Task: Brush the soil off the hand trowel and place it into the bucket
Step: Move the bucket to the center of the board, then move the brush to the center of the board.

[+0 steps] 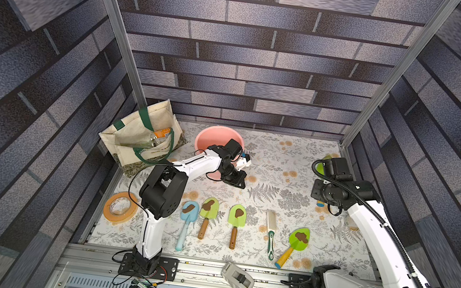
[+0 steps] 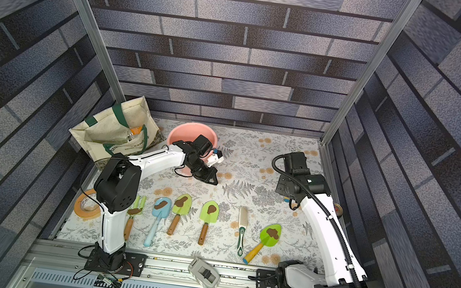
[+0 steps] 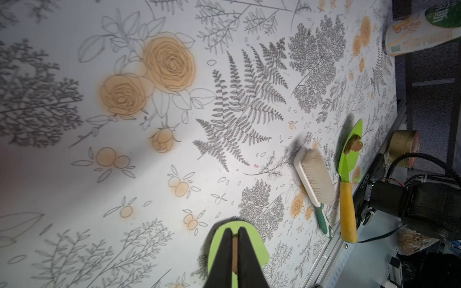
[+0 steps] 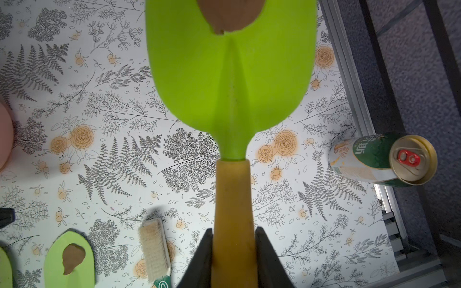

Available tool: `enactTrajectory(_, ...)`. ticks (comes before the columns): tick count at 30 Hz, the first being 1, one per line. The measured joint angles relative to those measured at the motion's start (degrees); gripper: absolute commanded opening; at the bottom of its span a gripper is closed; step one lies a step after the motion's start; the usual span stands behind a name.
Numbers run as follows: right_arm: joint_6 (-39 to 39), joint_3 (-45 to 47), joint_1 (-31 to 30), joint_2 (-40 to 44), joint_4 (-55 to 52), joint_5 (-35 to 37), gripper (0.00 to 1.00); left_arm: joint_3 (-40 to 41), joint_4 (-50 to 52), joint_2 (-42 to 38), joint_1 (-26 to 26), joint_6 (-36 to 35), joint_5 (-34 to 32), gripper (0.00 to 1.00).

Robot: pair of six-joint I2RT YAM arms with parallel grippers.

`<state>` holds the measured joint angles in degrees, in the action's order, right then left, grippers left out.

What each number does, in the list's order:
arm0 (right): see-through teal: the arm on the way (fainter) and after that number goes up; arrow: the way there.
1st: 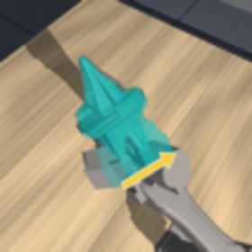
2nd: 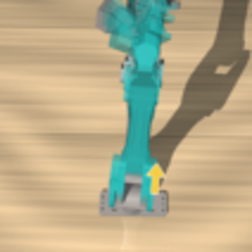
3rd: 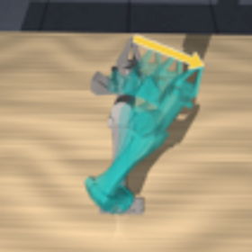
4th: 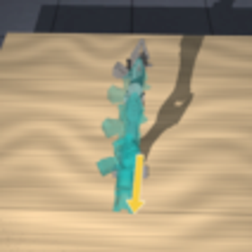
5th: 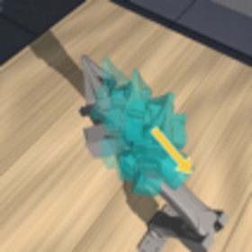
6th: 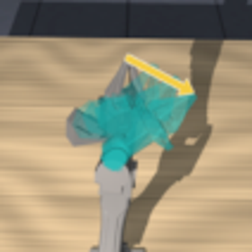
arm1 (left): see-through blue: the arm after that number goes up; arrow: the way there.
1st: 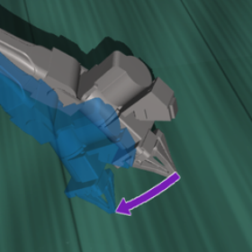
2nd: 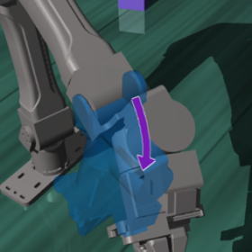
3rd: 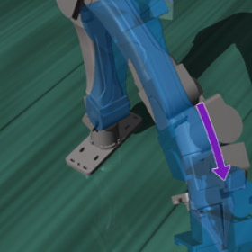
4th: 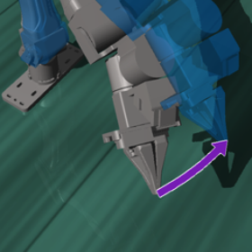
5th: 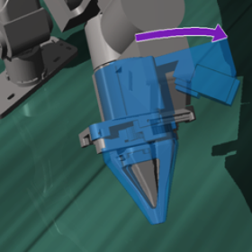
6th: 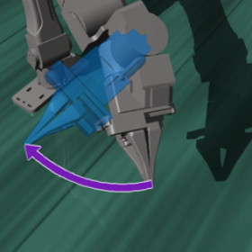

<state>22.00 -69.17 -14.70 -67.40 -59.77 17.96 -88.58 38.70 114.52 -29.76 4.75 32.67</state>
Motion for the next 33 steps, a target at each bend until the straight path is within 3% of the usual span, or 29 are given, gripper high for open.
enactTrajectory(4,0.0,0.0,0.0,-0.1,0.0,0.0,0.11,-2.0,1.8,0.4,1.8,-1.9,-2.3,0.13)
enactTrajectory(7,0.0,0.0,0.0,-0.2,0.0,0.0,0.11,-2.3,2.4,0.2,0.0,-3.0,-5.3,0.32)
enactTrajectory(10,0.0,0.0,0.0,-0.2,0.0,-0.3,0.11,-2.3,2.8,-1.0,-6.3,-3.5,-11.1,0.49)
enactTrajectory(13,0.0,0.0,0.0,-0.1,0.0,-0.6,0.11,-2.4,2.8,-2.9,-14.4,-3.0,-16.1,0.56)
enactTrajectory(17,0.0,0.4,0.0,0.3,0.5,-1.4,0.11,-3.8,3.4,-3.9,-23.8,-0.1,-24.3,0.57)
enactTrajectory(22,-0.1,0.8,0.0,1.3,0.9,-2.0,0.11,-4.2,5.0,-3.9,-29.2,7.3,-31.4,0.61)
enactTrajectory(27,-1.1,0.8,0.0,2.1,1.2,-2.7,0.11,-4.4,5.8,-2.4,-32.9,13.6,-31.6,0.68)
enactTrajectory(33,-3.1,0.8,0.0,2.2,1.3,-3.5,0.11,-5.6,7.4,3.0,-35.5,18.2,-30.0,0.68)
